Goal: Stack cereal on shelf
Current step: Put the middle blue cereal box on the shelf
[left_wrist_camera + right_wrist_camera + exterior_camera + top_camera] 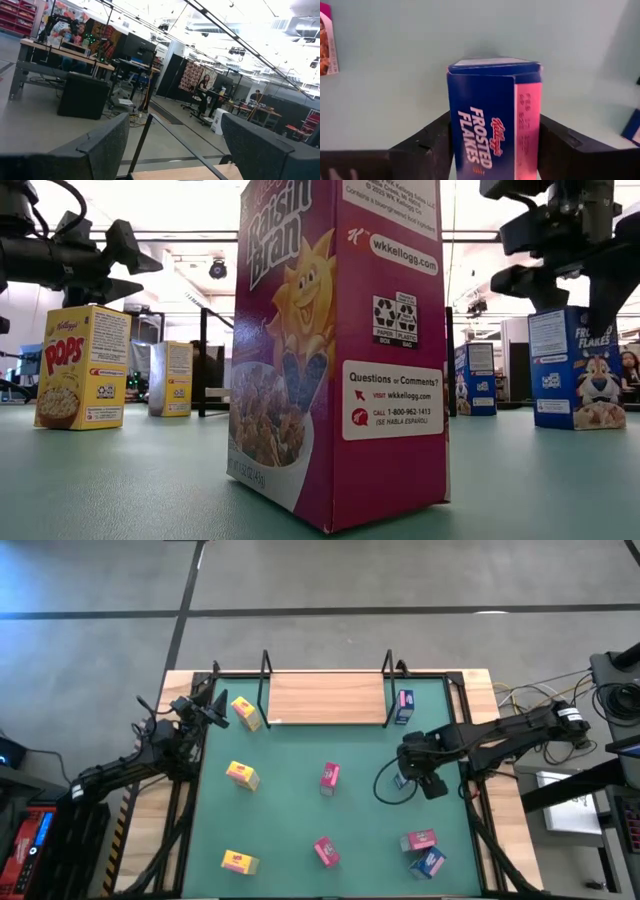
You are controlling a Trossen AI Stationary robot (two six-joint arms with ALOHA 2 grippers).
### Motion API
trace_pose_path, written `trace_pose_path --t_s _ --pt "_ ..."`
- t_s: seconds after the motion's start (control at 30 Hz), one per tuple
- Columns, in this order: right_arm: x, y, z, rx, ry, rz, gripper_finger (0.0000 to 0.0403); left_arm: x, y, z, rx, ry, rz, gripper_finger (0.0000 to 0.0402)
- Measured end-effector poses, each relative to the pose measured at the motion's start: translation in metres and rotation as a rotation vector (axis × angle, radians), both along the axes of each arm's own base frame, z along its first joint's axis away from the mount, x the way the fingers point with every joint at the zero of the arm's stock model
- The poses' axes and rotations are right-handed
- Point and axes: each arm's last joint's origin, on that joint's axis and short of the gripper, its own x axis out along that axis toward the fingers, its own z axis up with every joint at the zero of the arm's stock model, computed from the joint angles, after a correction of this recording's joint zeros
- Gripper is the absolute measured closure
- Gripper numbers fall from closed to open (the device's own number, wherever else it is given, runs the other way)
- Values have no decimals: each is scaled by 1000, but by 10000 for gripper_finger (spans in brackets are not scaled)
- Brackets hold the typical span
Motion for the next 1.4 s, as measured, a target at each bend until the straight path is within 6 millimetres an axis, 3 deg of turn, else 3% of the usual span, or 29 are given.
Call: trace_pose_path --t_s 0.37,0.63,0.87,1.13,1.4 --pt "10 2 -4 34 41 -6 286 0 0 0 0 0 0 102" --pt "28 4 27 55 -99 -29 281 0 0 0 0 0 0 102" --pt "44 -1 59 -116 -315 -90 276 0 0 0 0 0 0 102" --pt "57 -20 89 -287 -492 -191 271 0 0 0 0 0 0 102" --pt "56 -59 89 -341 -481 -313 270 0 0 0 0 0 0 102"
